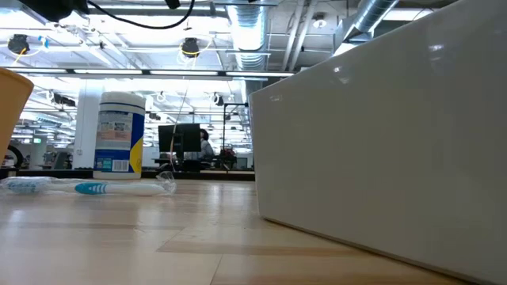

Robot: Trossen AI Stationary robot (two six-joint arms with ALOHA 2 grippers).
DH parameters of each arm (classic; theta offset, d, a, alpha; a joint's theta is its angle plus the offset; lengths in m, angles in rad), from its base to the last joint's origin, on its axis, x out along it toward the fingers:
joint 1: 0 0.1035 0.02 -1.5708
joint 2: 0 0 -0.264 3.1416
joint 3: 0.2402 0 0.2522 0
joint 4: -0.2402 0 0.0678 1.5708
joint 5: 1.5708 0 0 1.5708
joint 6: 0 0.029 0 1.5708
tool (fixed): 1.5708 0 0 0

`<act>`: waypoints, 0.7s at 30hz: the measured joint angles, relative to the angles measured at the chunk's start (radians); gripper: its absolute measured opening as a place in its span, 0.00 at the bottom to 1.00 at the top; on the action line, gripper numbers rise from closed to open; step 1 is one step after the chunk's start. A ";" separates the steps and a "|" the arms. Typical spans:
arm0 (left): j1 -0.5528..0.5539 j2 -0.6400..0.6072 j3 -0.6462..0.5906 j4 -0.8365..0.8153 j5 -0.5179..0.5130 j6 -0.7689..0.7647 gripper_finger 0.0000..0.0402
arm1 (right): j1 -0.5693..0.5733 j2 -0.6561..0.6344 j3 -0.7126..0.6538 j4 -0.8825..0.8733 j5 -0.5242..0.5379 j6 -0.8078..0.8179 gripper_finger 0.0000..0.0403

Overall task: Pick & Place Travel size toiletries
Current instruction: Put the red toothbrush into the gray bin

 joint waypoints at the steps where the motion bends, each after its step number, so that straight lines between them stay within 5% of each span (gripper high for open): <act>1: 0.000 0.006 0.000 0.009 -0.003 0.000 0.06 | -0.002 0.000 0.000 -0.001 0.000 0.002 0.62; 8: 0.000 0.027 0.000 0.045 -0.010 -0.004 0.06 | -0.006 0.001 0.000 -0.005 0.000 0.007 0.44; 15: 0.000 0.051 0.000 0.061 -0.009 -0.033 0.06 | -0.006 0.001 0.000 -0.008 -0.050 0.010 0.06; 21: 0.000 0.059 0.000 0.057 -0.011 -0.071 0.09 | -0.006 0.002 0.000 -0.009 -0.045 0.060 0.05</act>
